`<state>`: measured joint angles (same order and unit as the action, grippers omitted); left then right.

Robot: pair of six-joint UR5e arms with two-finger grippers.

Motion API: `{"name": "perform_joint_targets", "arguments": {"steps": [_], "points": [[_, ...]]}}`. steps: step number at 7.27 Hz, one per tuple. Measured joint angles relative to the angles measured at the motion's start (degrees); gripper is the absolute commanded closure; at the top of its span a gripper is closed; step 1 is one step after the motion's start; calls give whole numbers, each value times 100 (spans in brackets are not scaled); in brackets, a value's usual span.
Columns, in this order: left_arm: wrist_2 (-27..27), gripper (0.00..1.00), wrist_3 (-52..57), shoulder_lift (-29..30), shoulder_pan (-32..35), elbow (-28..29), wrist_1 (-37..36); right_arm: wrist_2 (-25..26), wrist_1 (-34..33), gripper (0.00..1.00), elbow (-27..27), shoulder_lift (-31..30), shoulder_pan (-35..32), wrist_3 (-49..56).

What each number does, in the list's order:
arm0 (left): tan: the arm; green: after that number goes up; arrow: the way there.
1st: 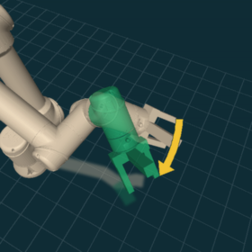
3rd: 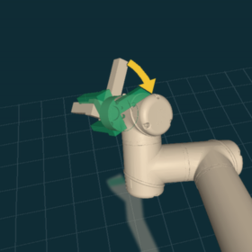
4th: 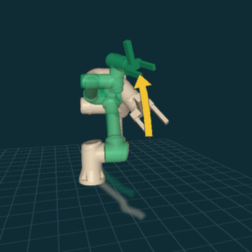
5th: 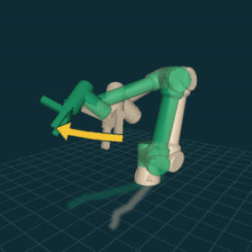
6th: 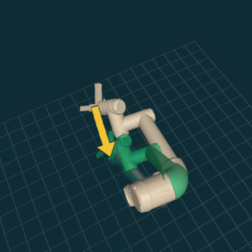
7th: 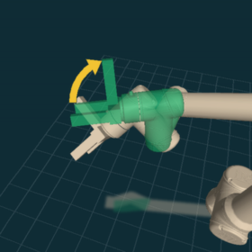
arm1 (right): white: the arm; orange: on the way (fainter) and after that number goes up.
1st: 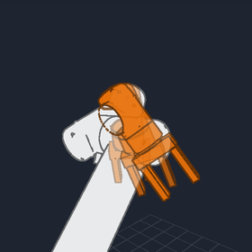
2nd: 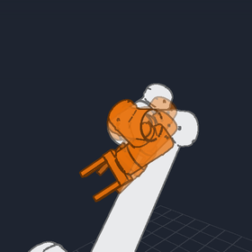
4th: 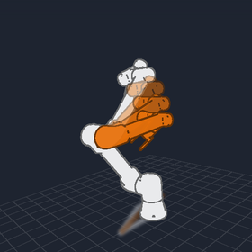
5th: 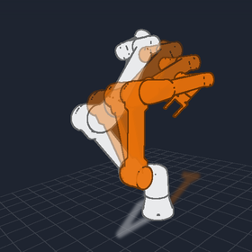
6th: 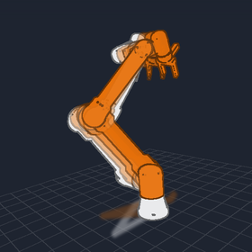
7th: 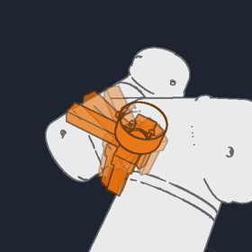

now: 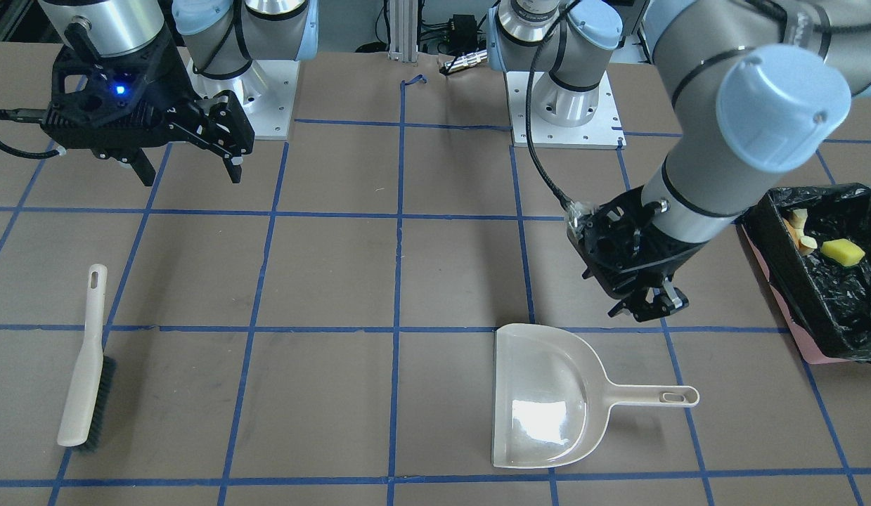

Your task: Sweep and dump trash into bin

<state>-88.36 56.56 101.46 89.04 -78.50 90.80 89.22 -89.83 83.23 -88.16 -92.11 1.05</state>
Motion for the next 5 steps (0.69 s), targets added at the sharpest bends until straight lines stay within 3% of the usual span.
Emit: {"name": "perform_joint_targets", "arguments": {"steps": [1, 5], "points": [[-1, 0, -779, -295, 14, -15, 299, -1, 0, 0, 0, -3, 0, 0], [31, 0, -3401, -1061, -27, -256, 651, -1, 2, 0, 0, -8, 0, 0]]}}
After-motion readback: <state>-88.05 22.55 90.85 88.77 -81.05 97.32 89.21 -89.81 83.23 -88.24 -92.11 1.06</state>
